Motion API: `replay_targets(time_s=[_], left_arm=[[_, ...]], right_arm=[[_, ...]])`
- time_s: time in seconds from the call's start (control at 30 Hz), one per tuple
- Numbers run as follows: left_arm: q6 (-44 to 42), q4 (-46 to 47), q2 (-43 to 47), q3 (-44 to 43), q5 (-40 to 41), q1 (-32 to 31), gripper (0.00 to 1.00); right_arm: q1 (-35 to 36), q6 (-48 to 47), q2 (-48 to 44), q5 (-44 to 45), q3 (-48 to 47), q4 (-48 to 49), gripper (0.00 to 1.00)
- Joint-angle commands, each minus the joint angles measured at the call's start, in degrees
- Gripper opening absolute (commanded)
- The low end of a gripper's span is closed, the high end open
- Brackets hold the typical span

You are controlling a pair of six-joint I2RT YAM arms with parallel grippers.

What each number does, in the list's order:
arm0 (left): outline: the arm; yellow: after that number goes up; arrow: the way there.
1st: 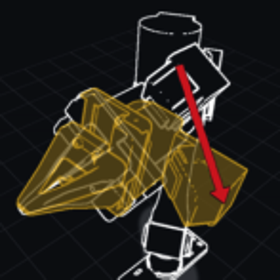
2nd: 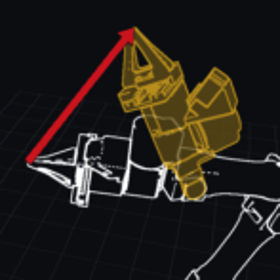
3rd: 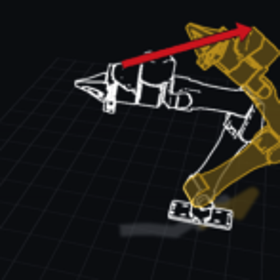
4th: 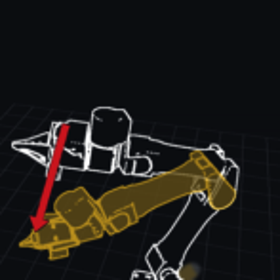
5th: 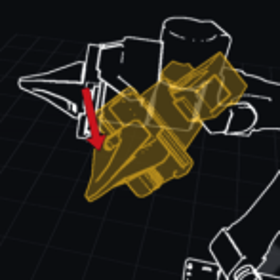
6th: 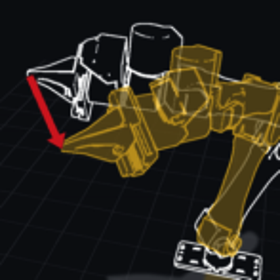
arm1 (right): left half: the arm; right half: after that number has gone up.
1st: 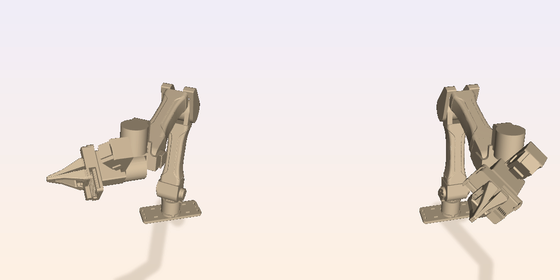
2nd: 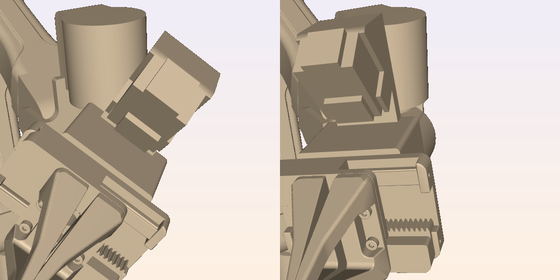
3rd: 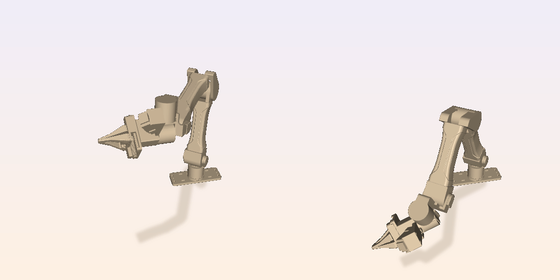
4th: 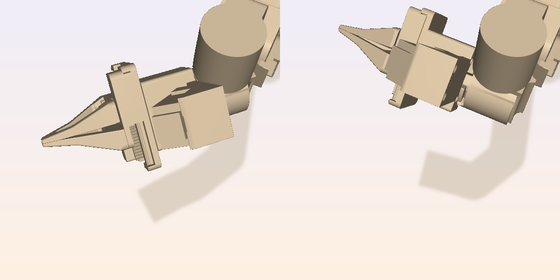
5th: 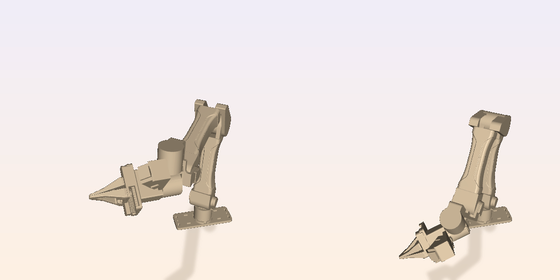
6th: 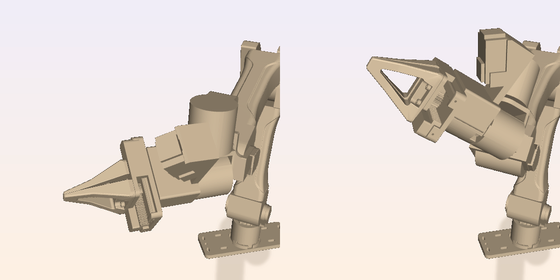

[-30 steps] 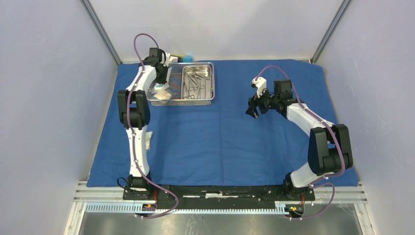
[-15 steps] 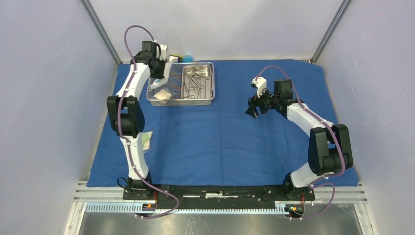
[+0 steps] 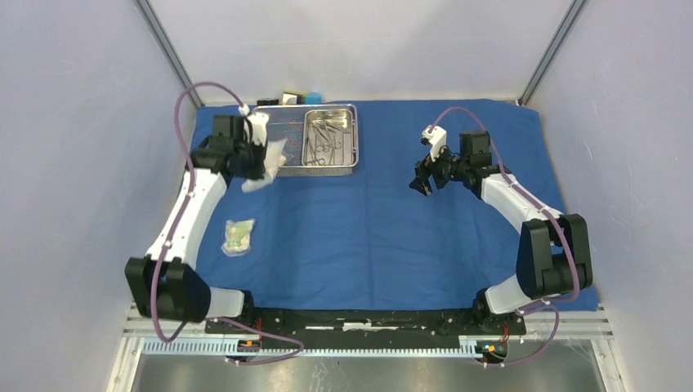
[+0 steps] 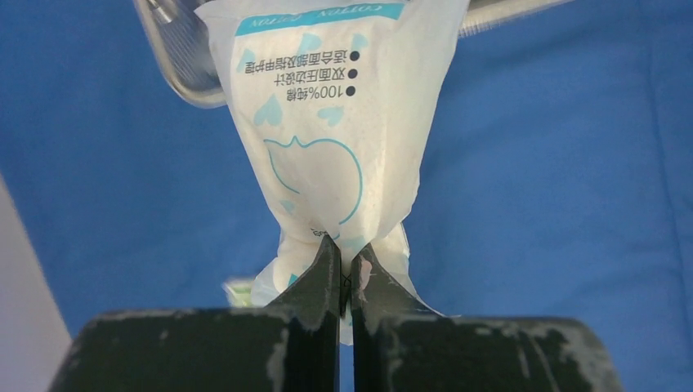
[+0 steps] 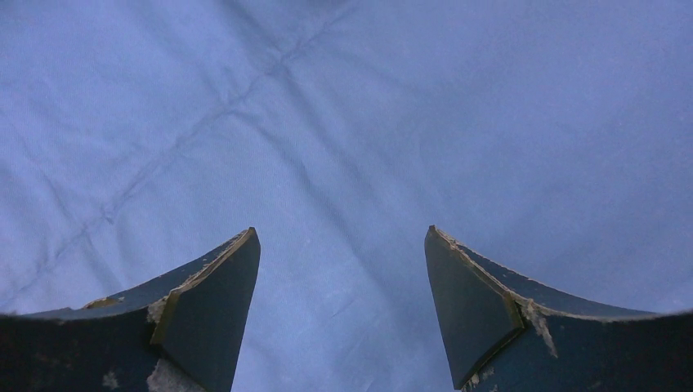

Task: Open and lay out the surgical kit
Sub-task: Place the medical item in the surgical kit.

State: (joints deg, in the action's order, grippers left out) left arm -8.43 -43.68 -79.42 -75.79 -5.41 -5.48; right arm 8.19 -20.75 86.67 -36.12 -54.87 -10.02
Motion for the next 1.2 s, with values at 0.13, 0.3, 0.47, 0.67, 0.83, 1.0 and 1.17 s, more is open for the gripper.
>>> replay_targets(time_s=[0.13,0.3,0.47,0.67,0.83,1.0,1.17], left_arm=[[6.6,0.1,9.6,15.8,-0.5,-2.8,0.02],[12.7,1.4,9.9,19.1,-6.2,-4.6,0.02],[16.8,0.7,5.7,20.2,-7.9,-7.7,0.02],[20.2,1.3,2.0,21.5,-3.7,-9.8,0.02],[21.4,2.3,1.5,24.7,-2.1,-11.7,0.02],[22.7,3.2,1.1,25.8,-1.0,-12.0,0.03],[22.6,2.9,-1.8,25.3,-2.1,-12.1,0.21]], right_arm=[[-0.1,1.1,-2.4,-2.6,0.4,1.8,0.81],[-0.1,1.0,-2.7,-1.6,0.8,2.2,0.81],[-0.1,0.3,-2.5,0.0,0.7,2.1,0.81],[-0.1,-0.5,-3.0,2.0,0.9,1.9,0.81],[-0.1,-1.0,-2.5,2.4,1.0,1.8,0.81],[-0.1,-1.4,-1.6,2.1,0.6,1.3,0.81],[-0.1,-1.4,-1.6,2.2,0.6,1.3,0.81]])
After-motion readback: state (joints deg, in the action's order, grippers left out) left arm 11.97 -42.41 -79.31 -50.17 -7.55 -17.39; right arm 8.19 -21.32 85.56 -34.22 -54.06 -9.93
